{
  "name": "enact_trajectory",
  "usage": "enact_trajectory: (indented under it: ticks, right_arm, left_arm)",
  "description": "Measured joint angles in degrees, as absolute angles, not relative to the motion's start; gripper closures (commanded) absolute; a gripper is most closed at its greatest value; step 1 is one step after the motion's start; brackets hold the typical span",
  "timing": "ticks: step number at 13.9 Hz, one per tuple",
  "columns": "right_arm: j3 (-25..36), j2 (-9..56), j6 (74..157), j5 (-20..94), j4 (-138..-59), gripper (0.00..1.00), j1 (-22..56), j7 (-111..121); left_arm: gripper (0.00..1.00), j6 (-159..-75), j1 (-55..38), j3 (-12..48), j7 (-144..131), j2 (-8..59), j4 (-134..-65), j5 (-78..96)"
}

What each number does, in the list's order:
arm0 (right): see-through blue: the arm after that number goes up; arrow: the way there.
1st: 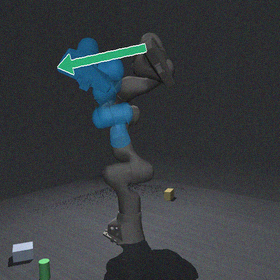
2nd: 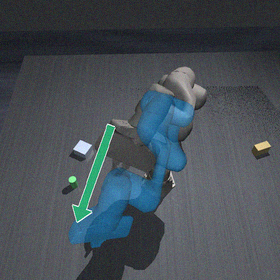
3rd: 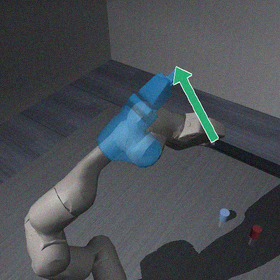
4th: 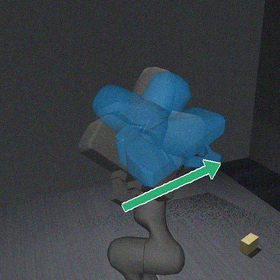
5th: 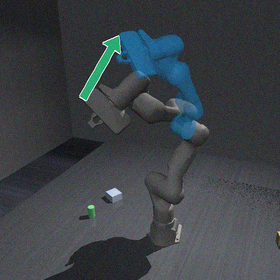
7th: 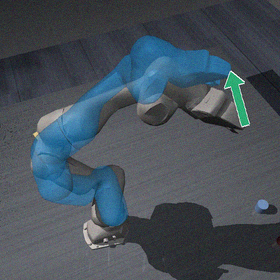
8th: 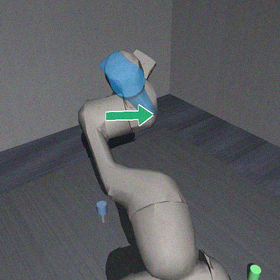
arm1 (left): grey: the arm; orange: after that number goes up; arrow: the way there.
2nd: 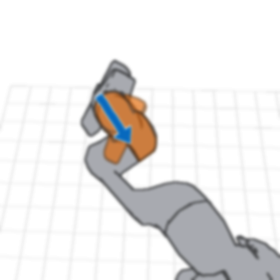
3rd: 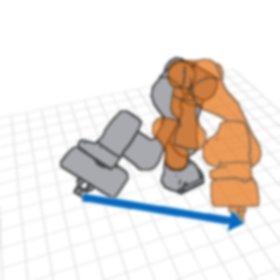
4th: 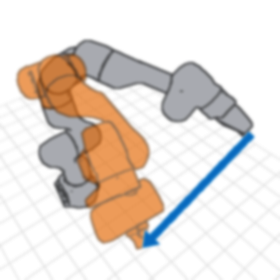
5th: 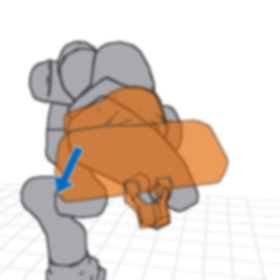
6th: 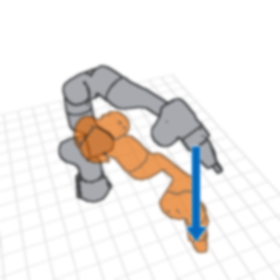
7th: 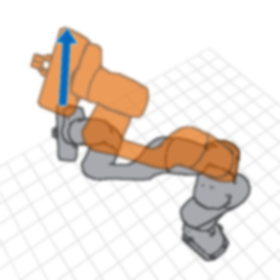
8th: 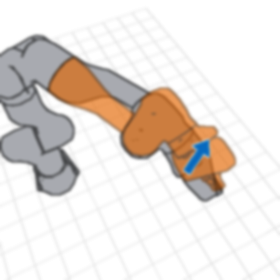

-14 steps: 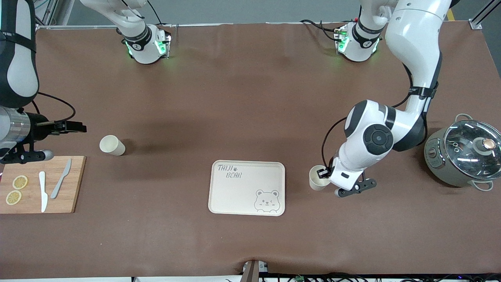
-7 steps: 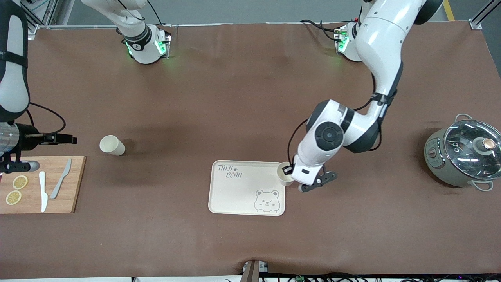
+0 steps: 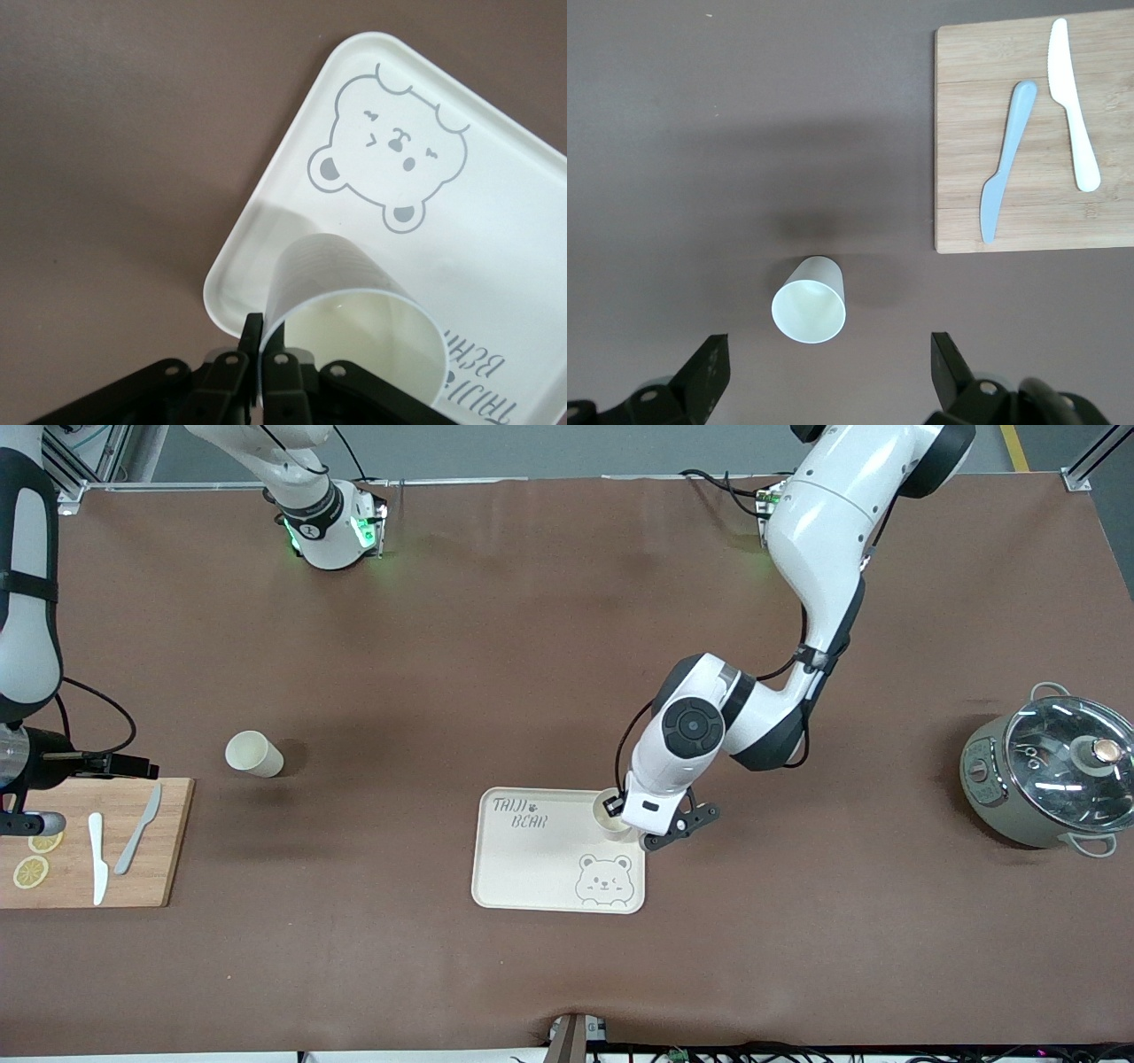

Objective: Place white IKEA cup upright on tray with both arms
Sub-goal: 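Set the cup on the tray while the right gripper reaches the cup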

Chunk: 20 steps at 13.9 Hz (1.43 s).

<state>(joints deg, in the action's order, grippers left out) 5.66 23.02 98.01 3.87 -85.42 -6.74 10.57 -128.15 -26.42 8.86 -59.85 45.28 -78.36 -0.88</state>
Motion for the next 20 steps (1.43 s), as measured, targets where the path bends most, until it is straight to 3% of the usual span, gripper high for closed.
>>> enact_trajectory:
  ticks: [1, 2, 3, 4, 12, 20]
  right_arm:
    - [5.48, 23.19, 98.56, 4.1, -85.46, 0.0, -6.58, 10.56]
    - [5.3, 23.64, 99.5, 4.19, -85.58, 0.0, -6.35, 10.56]
    - [5.13, 24.28, 100.09, 4.19, -85.62, 0.0, -6.17, 10.56]
    - [5.02, 24.95, 100.39, 4.19, -85.69, 0.0, -6.05, 10.56]
    - [5.63, 27.35, 101.97, 4.18, -91.3, 0.0, -6.88, 10.56]
    - [5.8, 27.05, 110.05, 4.18, -102.04, 0.0, -8.23, 10.62]
  left_arm:
    - [0.98, -128.9, -26.42, 8.83, -59.94, 46.01, -78.35, -0.88]
    - [0.85, -129.43, -26.41, 8.82, -60.23, 46.61, -78.32, -0.88]
    - [0.59, -129.75, -26.4, 8.8, -60.59, 47.09, -78.3, -0.88]
    - [0.01, -129.93, -26.37, 8.78, -60.72, 47.37, -78.26, -0.88]
    - [0.0, -131.04, -25.69, 8.45, -60.9, 46.97, -74.7, -0.88]
    - [0.0, -126.27, -21.95, 7.97, -60.9, 39.75, -73.98, -0.88]
